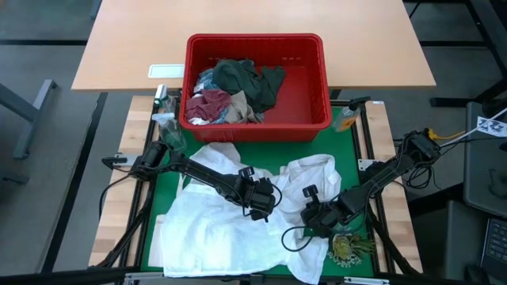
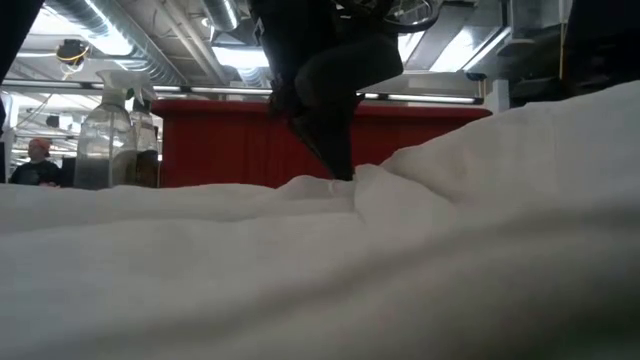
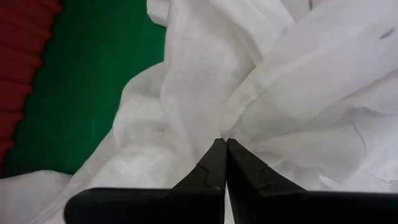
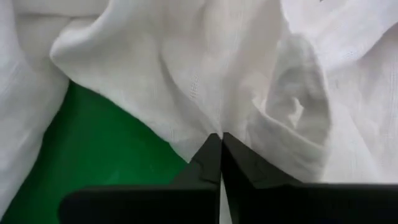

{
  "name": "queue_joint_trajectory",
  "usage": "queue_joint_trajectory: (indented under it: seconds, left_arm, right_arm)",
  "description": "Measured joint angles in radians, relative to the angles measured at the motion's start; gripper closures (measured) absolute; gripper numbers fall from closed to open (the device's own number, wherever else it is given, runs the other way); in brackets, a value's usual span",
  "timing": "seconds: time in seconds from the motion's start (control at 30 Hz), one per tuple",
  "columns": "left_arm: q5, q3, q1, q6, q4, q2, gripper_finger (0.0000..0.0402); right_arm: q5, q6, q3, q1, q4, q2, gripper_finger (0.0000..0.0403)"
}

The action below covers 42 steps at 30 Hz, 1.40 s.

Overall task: Fold Laundry from Bin
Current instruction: Fold the white polo shirt

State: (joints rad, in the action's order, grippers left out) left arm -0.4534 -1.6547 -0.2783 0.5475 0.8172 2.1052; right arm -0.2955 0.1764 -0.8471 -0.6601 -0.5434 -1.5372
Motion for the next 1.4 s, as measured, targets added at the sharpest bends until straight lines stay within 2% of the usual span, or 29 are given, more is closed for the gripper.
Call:
queue_joint_trajectory:
  seconds: [0.1,0.2,0.37,0.5,0.6,0.7,0.83,1.03,1.4]
  left_arm:
    - [-0.016,0.0,0.0,-0.004,-0.012,0.0,0.0397]
    - [-0.016,0.0,0.0,-0.016,-0.038,0.0,0.0375]
    - [0.002,0.0,0.0,-0.019,-0.109,-0.004,0.0319]
    - [0.018,-0.022,-0.005,-0.008,-0.108,-0.039,0.0303]
    - [0.077,-0.051,-0.02,-0.001,-0.096,-0.08,0.0305]
    - [0.19,-0.056,-0.05,0.027,-0.073,-0.11,0.0305]
    - [0.29,-0.056,-0.112,0.101,0.008,-0.118,0.0306]
    - [0.298,-0.031,-0.231,0.241,0.114,-0.089,0.0306]
    - [0.306,0.175,-0.393,0.565,0.095,-0.087,0.0306]
  right_arm:
    - [0.0,0.001,0.0,0.0,0.002,0.0,0.0393]
    - [0.003,0.001,0.0,0.0,0.0,0.0,0.0398]
    - [0.111,0.025,-0.004,0.0,-0.013,0.005,0.0398]
    - [0.165,0.04,-0.052,-0.009,-0.112,0.009,0.04]
    - [0.177,0.066,-0.112,-0.03,-0.217,0.01,0.0401]
    - [0.231,0.109,-0.16,-0.059,-0.328,0.011,0.0401]
    - [0.317,0.178,-0.191,-0.105,-0.433,0.01,0.0401]
    - [0.452,0.256,-0.195,-0.168,-0.471,0.01,0.0402]
    - [0.509,0.325,-0.195,-0.224,-0.527,0.01,0.0402]
